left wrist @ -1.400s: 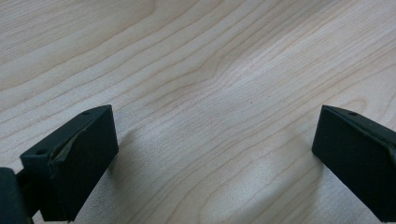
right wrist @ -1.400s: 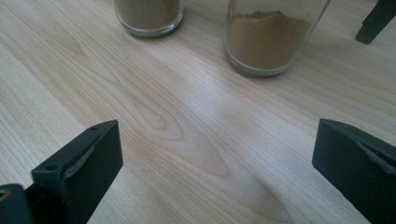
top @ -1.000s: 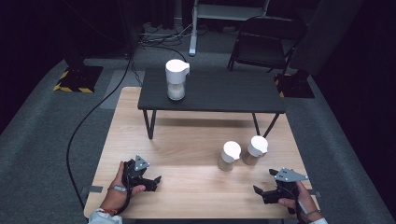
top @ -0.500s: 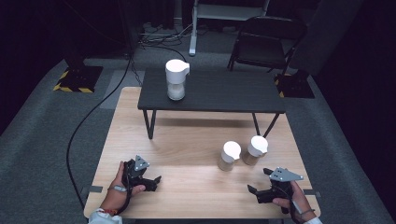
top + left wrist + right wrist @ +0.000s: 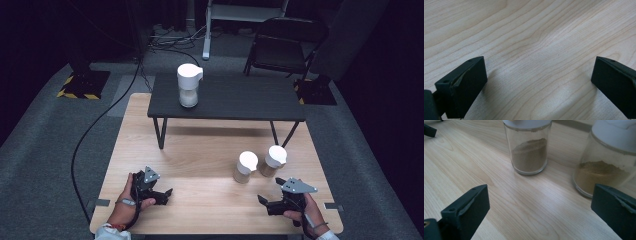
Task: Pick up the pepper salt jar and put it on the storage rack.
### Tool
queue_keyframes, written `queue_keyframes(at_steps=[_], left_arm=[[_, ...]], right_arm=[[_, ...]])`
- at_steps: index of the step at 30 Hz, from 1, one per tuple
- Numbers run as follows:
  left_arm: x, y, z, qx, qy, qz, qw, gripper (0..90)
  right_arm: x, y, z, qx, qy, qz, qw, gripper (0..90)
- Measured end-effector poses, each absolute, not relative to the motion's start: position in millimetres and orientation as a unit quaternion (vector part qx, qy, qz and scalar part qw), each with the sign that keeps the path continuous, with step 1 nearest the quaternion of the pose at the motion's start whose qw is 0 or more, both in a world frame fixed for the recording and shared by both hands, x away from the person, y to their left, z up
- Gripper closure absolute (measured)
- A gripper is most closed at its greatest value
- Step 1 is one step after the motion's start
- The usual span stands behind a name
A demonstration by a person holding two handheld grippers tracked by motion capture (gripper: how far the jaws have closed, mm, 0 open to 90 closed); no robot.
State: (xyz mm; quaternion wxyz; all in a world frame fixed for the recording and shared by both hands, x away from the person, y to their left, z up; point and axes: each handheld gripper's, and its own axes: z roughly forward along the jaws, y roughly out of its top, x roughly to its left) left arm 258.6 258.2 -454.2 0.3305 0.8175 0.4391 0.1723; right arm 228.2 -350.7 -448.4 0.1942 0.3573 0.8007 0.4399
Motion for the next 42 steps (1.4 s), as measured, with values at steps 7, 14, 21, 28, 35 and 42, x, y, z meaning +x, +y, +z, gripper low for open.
queue_keyframes(at_steps=[7,14,21,28,35,42], left_arm=[[259,258,-454,0.817,0.439,0.172,0.331,0.0],[259,258,-454,0.817,0.439,0.172,0.331,0.0],[259,258,-454,0.818,0.439,0.172,0.330,0.0],[259,258,-454,0.817,0.439,0.172,0.331,0.0],[259,258,-454,0.818,0.439,0.172,0.330,0.0],[259,258,-454,0.818,0.439,0.172,0.330,0.0]], right_arm=[[230,-344,-448,0.353,0.801,0.441,0.196,1.8],[232,-334,-449,0.355,0.800,0.443,0.194,1.8],[234,-323,-451,0.360,0.796,0.445,0.198,2.1],[237,-305,-455,0.372,0.791,0.441,0.206,2.3],[239,-292,-459,0.386,0.780,0.445,0.209,2.6],[242,-281,-462,0.397,0.774,0.444,0.213,2.9]])
